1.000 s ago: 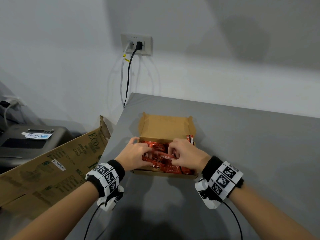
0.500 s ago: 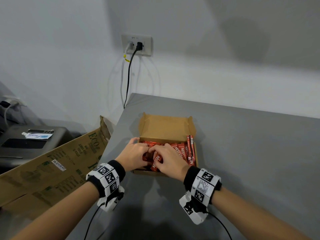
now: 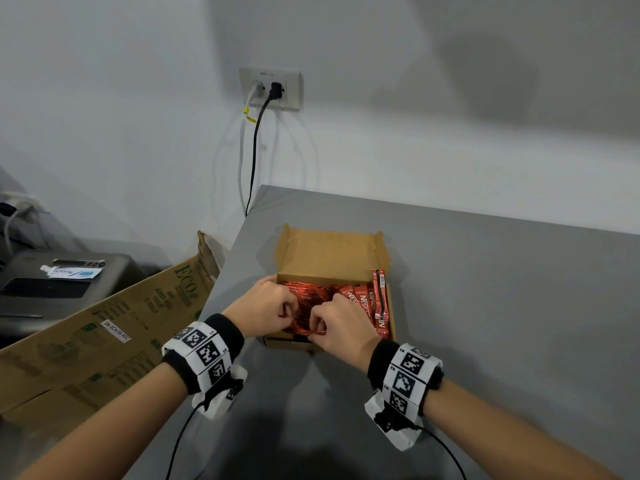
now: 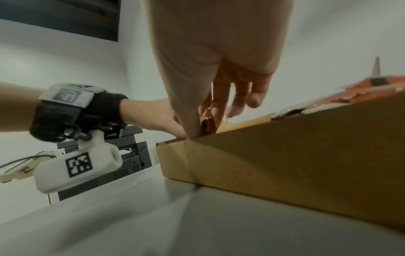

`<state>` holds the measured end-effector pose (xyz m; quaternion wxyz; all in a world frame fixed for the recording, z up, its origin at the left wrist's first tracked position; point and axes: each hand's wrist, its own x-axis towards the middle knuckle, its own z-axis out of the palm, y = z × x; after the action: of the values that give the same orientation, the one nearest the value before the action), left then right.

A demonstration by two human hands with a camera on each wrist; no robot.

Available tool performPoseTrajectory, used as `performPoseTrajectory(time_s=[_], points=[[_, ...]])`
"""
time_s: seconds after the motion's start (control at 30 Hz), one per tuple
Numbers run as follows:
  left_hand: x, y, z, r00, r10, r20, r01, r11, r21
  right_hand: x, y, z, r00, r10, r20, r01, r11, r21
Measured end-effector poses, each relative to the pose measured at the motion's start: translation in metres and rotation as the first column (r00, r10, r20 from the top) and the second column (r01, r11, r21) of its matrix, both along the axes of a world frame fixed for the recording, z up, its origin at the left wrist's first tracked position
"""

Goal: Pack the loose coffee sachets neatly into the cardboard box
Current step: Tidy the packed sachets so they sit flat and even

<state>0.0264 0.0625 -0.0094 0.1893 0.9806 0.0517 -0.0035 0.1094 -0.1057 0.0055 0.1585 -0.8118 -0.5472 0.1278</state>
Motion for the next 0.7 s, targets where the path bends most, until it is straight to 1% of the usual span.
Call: performPoseTrajectory(time_s=[0.07, 0.1, 0.2, 0.27, 0.33, 0.43, 0.57, 0.63, 0.7], points=[[-0.003, 0.002, 0.006, 0.999, -0.003, -0.032, 0.000, 0.996, -0.088, 0.002, 0.005, 0.002, 0.999, -0.017, 0.034, 0.019, 0.999, -0.050], [-0.004, 0.002, 0.008, 0.999, -0.021, -0.048, 0.017, 0.997, -0.074, 0.002, 0.008, 0.003, 0.999, -0.021, 0.043, 0.025, 0.997, -0.078], [-0.004, -0.001, 0.007, 0.993, -0.059, -0.099, 0.072, 0.988, 0.133, 0.001, 0.016, 0.001, 0.997, -0.015, 0.074, 0.026, 0.989, -0.144], [-0.003, -0.002, 0.006, 0.991, -0.055, -0.120, 0.075, 0.982, 0.172, 0.001, 0.017, 0.002, 0.997, -0.007, 0.074, 0.018, 0.987, -0.158], [-0.004, -0.001, 0.003, 0.991, -0.046, -0.124, 0.070, 0.978, 0.196, 0.006, 0.014, 0.007, 0.999, -0.009, 0.043, 0.015, 0.988, -0.156], [-0.006, -0.002, 0.000, 0.992, -0.040, -0.119, 0.066, 0.972, 0.225, 0.020, 0.005, 0.016, 1.000, -0.024, -0.004, 0.023, 0.988, -0.152], [-0.003, -0.007, 0.001, 0.996, -0.050, -0.076, 0.067, 0.966, 0.248, 0.022, -0.005, 0.017, 1.000, -0.011, 0.022, 0.016, 0.977, -0.212], [0.001, -0.011, 0.004, 0.997, -0.076, -0.031, 0.081, 0.964, 0.252, 0.020, -0.006, 0.015, 0.999, -0.018, 0.037, 0.025, 0.977, -0.210], [0.004, -0.016, 0.005, 0.994, -0.112, -0.017, 0.113, 0.967, 0.227, 0.018, -0.005, 0.013, 0.999, -0.015, 0.052, 0.025, 0.979, -0.204]])
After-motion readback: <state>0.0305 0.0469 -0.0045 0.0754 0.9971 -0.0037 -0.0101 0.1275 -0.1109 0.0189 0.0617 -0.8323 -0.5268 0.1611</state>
